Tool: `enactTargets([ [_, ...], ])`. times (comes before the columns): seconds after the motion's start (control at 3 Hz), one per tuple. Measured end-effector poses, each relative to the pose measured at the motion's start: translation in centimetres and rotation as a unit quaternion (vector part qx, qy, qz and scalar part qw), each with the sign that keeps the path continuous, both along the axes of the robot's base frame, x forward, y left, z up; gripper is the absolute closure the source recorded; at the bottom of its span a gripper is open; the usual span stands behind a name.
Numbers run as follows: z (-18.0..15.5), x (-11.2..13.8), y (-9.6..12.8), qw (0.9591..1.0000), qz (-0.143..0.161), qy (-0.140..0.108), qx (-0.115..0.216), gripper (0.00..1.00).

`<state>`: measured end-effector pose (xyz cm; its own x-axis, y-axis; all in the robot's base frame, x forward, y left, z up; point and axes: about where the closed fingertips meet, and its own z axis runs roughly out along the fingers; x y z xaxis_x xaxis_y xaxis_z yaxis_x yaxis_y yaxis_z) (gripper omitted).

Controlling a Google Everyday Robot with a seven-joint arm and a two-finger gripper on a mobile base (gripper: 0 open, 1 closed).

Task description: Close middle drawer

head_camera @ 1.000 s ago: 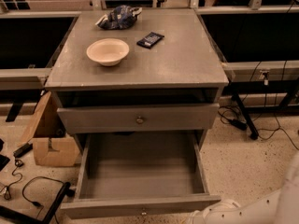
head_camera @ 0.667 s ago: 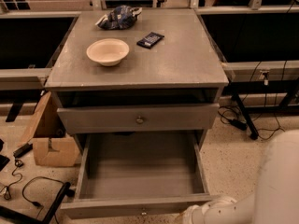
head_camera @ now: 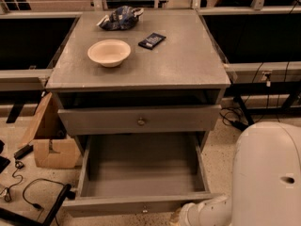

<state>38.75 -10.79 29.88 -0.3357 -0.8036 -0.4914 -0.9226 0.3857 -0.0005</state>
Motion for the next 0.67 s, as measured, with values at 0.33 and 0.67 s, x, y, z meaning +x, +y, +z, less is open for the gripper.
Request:
enactTargets([
  [0.33, 0.0, 0.0, 0.0, 1.0000, 0.000, 0.000, 0.000, 1.00],
  [0.67, -0.2, 1.3, 1.2, 0.9999, 0.010, -0.011, 0.002, 1.00],
])
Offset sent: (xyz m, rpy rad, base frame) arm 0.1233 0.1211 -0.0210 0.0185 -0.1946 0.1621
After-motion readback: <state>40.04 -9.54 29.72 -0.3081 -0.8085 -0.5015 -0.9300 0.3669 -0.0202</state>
